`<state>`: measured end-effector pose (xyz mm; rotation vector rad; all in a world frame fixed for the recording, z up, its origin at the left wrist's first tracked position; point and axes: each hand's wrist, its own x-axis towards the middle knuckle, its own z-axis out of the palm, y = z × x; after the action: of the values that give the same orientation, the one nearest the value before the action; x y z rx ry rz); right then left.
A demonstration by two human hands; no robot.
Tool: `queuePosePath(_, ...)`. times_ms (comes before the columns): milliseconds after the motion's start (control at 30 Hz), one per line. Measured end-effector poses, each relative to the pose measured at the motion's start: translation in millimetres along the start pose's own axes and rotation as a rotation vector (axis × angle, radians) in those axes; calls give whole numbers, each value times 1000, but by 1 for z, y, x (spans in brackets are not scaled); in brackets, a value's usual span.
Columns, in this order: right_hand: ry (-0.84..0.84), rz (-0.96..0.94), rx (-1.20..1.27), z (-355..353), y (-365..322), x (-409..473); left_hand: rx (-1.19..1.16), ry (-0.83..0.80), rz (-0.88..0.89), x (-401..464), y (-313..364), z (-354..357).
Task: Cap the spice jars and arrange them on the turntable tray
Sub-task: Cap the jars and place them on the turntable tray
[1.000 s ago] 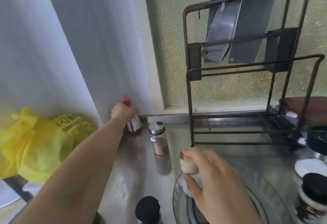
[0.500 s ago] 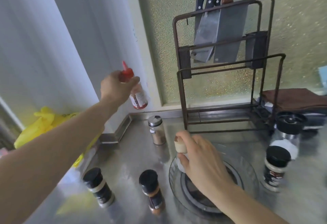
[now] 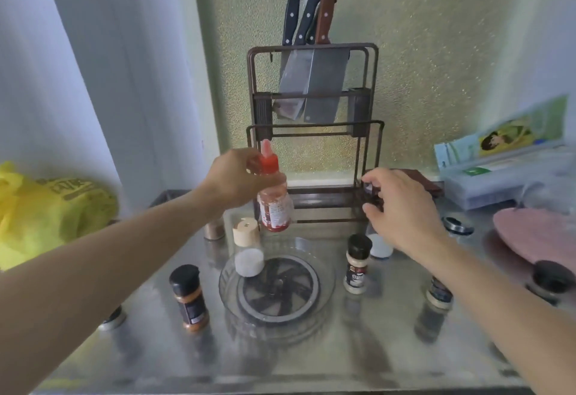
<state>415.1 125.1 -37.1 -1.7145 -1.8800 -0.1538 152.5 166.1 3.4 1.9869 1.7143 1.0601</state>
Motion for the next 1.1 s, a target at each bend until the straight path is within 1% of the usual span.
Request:
queuePosePath(133, 40, 96, -45, -28, 44, 9, 29, -29, -7, -2, 6, 16)
queuePosePath(333, 11, 162, -40, -33, 81, 3, 189, -230, -80, -7, -3, 39)
queuePosePath(467, -16, 199, -44, -30, 94, -2, 232, -235, -129, -6, -14, 46)
queuePosePath(667, -8, 218, -24, -37, 109, -6, 361, -237, -133, -6, -8, 47)
queuePosePath(733, -3, 222, -16, -44, 115, -5, 404, -174, -75, -7, 2, 47)
queuePosePath(800, 17, 249, 1, -53, 122, -3, 418, -66, 41, -8, 23, 49)
queuePosePath(867, 54, 300, 58, -61, 131, -1, 392, -7, 184, -7, 48, 55)
queuePosePath(933, 98, 354, 156, -67, 138, 1, 370, -62, 285, -1, 70, 67)
queuePosePath(1000, 113, 386, 201, -69, 143, 2, 364, -181, 299, 6, 90, 86)
queuePosePath(1033, 96, 389, 195, -68, 146, 3, 379, -241, 291, 9, 99, 98)
queuePosePath(1100, -20, 369, 113, -64, 147, 5, 398, -346, 281, 16, 113, 124)
